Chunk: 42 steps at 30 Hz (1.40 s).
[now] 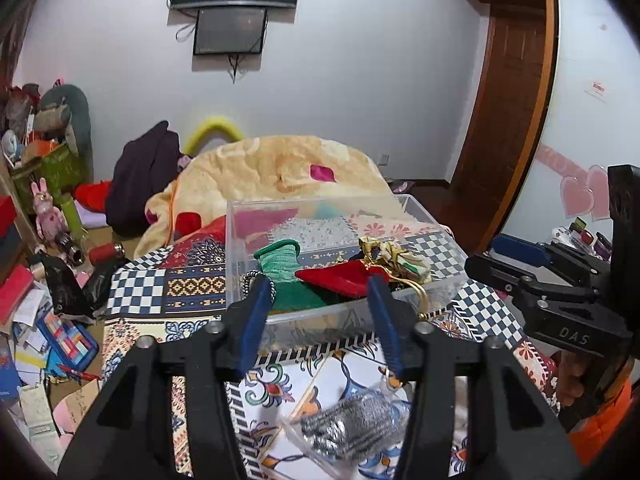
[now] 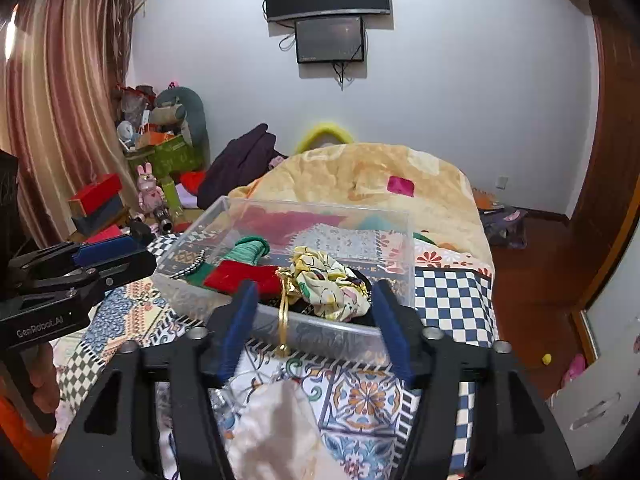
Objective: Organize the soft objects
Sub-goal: 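Open both grippers to release the scarf and bracelet into the box, then grasp the bagged grey gloves with the left gripper while the right gripper grasps the white drawstring pouch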
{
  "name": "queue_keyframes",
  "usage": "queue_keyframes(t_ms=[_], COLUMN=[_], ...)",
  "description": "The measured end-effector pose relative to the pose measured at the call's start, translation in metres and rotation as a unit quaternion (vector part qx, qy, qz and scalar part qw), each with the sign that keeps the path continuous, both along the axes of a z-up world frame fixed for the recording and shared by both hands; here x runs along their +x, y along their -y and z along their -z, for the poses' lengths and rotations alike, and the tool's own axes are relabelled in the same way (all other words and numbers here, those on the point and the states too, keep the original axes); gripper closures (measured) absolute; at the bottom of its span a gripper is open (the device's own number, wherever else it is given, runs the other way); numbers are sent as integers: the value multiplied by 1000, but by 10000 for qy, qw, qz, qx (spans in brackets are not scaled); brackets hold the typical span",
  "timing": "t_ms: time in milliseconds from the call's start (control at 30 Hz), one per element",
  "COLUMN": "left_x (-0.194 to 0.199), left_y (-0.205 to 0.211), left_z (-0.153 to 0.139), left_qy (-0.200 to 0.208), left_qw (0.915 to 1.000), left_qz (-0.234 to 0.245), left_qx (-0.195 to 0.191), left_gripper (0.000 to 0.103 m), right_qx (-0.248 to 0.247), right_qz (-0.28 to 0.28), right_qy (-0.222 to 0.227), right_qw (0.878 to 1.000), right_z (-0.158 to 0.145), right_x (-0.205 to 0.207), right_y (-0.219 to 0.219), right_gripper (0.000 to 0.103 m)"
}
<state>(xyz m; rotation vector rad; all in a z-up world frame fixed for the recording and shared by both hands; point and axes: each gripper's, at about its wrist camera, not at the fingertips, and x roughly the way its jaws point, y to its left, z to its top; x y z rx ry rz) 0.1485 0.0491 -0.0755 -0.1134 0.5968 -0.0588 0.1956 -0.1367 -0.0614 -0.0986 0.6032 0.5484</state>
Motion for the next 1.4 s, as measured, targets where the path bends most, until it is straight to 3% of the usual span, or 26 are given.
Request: queue_keyframes(t_ms=[333,833,1067,1167,1267,1300,1400], left_x=[-27,-29,-22,-23,-24,-25,-28], left_y=[15,27,39,41,42,41,37], left_z=[26,108,117,118,117,117,113], left_qy=[-282,-1396,-1356,-1282,-1244,-1224,-1185], left_qw=[9992,9897,9905,9915,9918,9920,9924], left_qz=[93,252,224,236,300,300,294], left_qx=[259,-167,-86,-54,-70,-79,-128], left_gripper=[28,26,26,33,48,54,66], right_qx=[-214,-693,-525,-516,-568,-552,-495], right_qz=[-173,-385,-360,-340,-377,-424,-464], right_qy=[-367,-1210,-1310,-1219,-1111,-1112,-1145], right_qw=[9989,9895,9893,9906,9915,9914,9911], right_z=[32,99,105,104,100,100,99], right_x=[-20,-37,-36,-40,-43,-44,-44], right_y=[1,-2,2,3,2,2,-1], right_gripper=[37,37,37,50,68,78,87])
